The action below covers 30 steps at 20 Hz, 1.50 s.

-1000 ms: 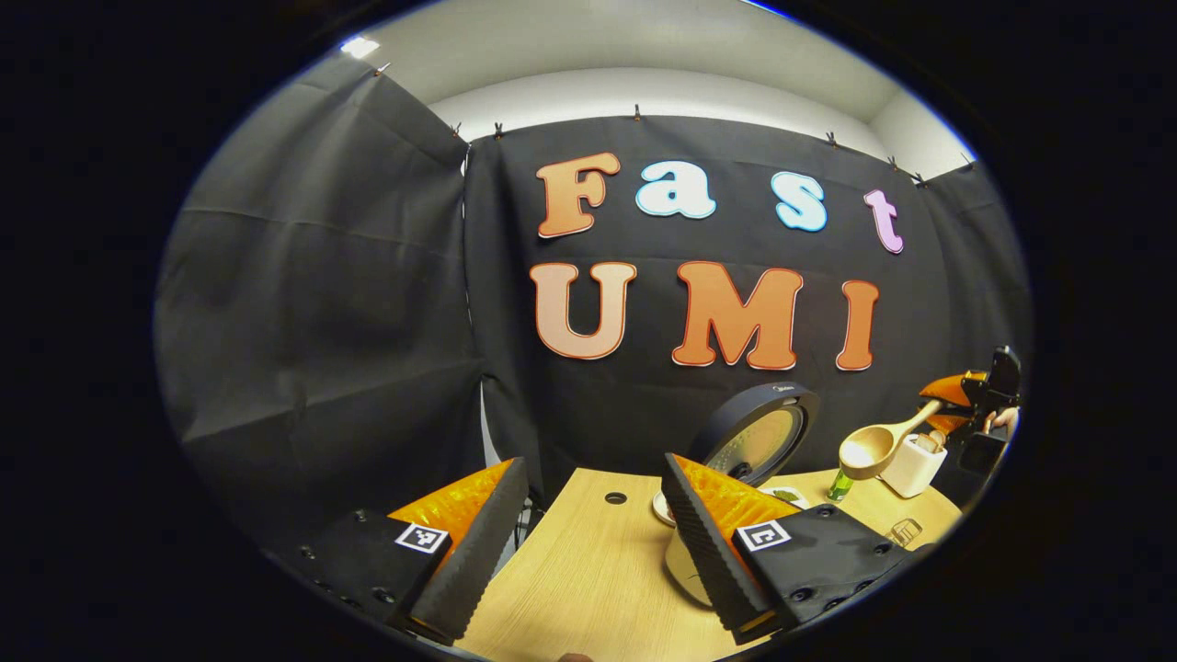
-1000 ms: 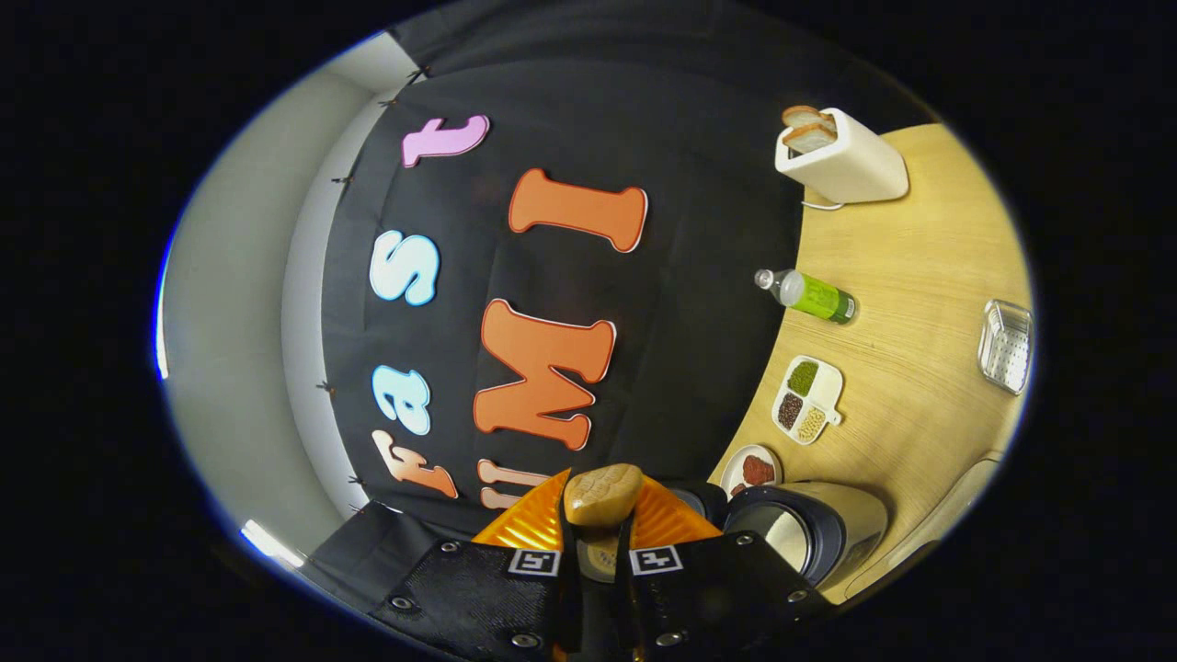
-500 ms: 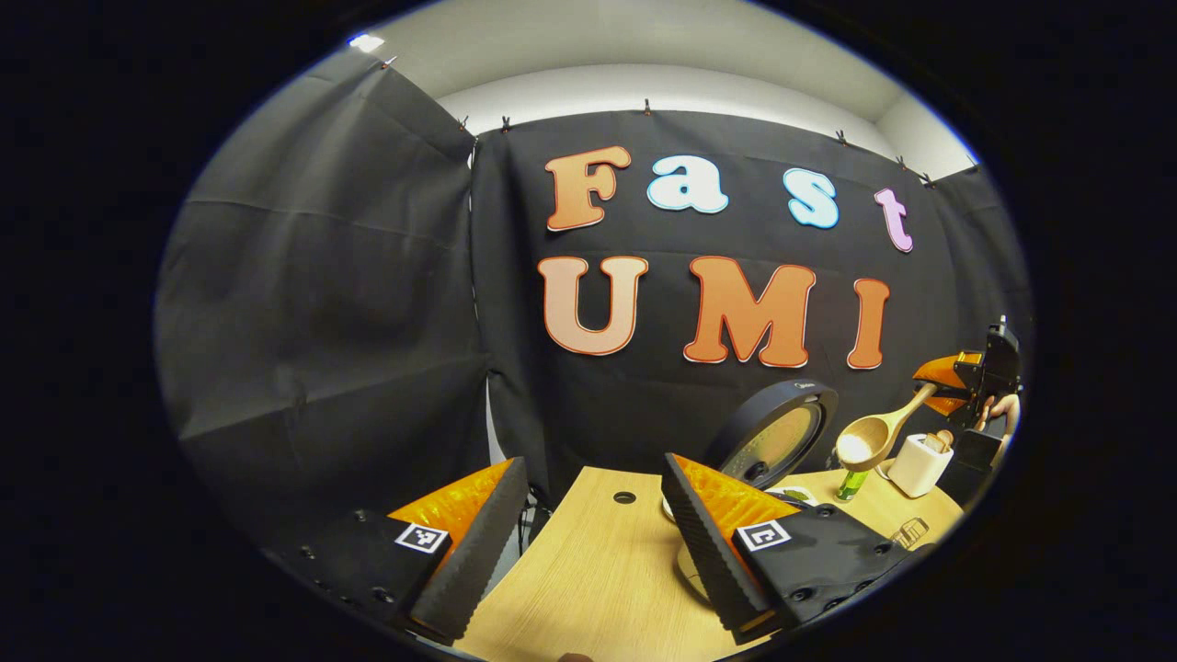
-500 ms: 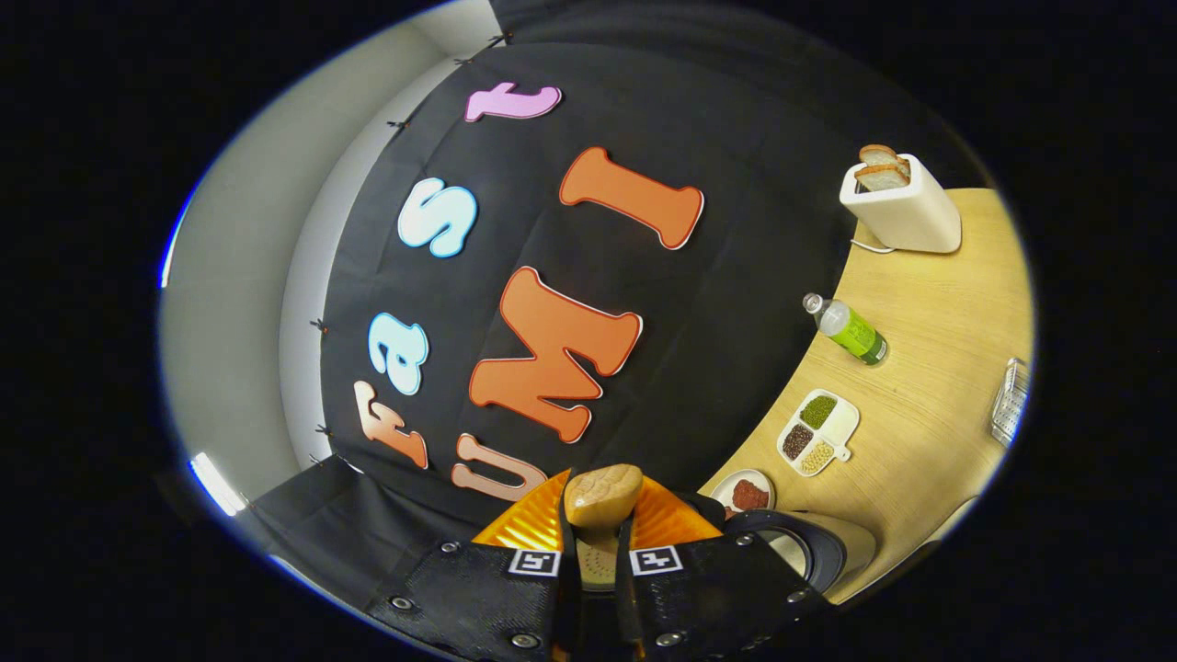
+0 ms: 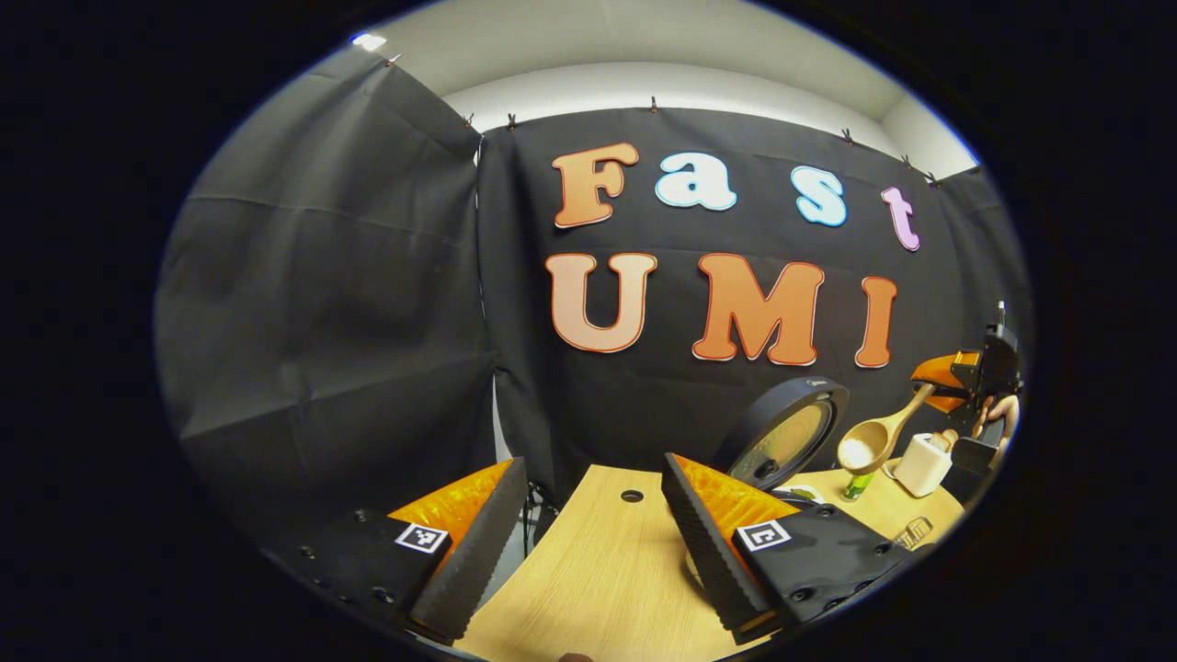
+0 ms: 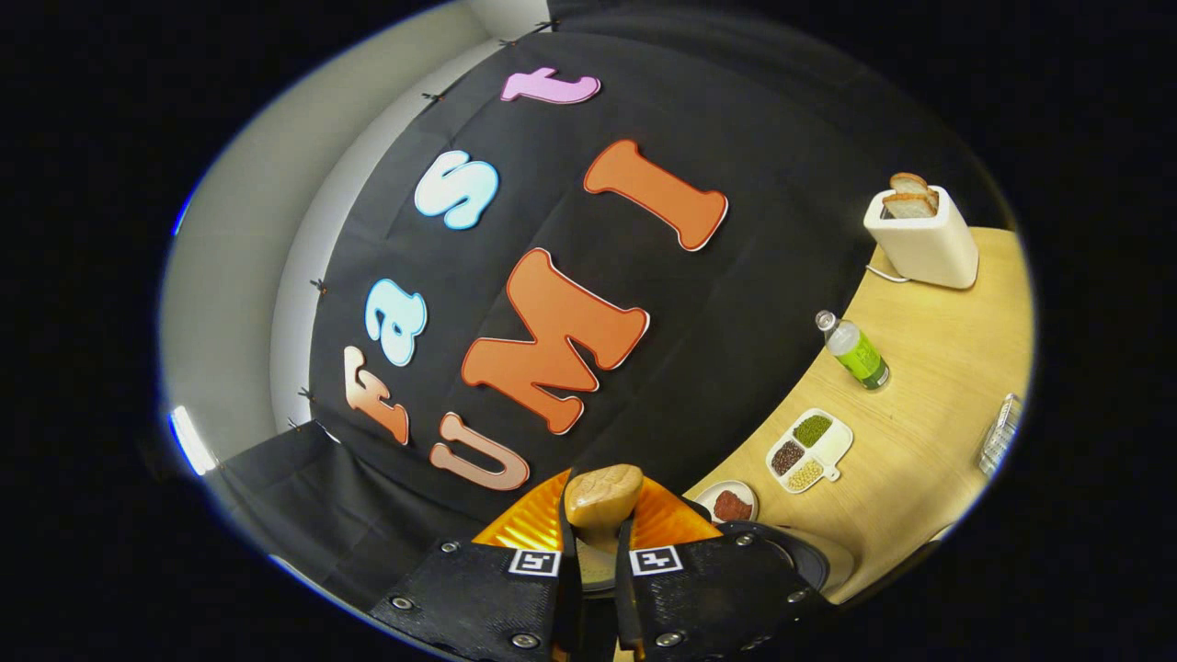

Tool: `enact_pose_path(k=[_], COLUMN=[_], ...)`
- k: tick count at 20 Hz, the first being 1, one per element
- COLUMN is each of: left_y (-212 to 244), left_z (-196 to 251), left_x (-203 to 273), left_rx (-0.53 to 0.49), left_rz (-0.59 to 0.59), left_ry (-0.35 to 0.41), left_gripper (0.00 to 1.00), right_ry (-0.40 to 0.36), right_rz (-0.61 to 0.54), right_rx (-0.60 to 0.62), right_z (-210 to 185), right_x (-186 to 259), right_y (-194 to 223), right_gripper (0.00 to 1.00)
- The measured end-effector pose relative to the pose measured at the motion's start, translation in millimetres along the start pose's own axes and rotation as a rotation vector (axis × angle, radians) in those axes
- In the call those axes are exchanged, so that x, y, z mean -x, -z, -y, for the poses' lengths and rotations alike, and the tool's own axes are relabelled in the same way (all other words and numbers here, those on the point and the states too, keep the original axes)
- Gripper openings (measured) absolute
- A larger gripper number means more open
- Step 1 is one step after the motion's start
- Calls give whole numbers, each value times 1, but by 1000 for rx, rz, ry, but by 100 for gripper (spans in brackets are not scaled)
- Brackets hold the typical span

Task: Close the left gripper, press the button to open the rice cooker; take a wooden spoon from the chopstick holder with the right hand, scoop a spoonful of rice and pour it into the rice cooker, then put the wooden spoon back into the chopstick holder.

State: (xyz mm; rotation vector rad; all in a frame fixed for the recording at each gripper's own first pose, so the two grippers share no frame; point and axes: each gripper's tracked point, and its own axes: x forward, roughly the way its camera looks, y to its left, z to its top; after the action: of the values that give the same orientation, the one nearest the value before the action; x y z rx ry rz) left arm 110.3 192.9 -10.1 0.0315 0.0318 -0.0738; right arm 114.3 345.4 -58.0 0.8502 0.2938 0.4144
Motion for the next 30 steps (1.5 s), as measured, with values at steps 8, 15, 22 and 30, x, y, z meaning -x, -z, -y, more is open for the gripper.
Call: enact_pose_path(k=[8,15,22,30], left_y=[-3,-3,-7,-3], left_z=[2,-3,-5,-4], left_x=[0,-1,-4,-7], left_rx=[-9,-14,-13,2], left_rz=[6,7,12,4], left_ry=[-4,-13,-15,-16], left_gripper=[95,95,95,98], right_ry=[-11,-19,-12,-18], right_rz=[-17,-20,-28,-33], right_rx=[62,154,194,277], right_z=[-5,-13,-12,-19], right_x=[-2,-5,-10,-10], right_y=[4,9,15,18], right_gripper=[13,13,13,13])
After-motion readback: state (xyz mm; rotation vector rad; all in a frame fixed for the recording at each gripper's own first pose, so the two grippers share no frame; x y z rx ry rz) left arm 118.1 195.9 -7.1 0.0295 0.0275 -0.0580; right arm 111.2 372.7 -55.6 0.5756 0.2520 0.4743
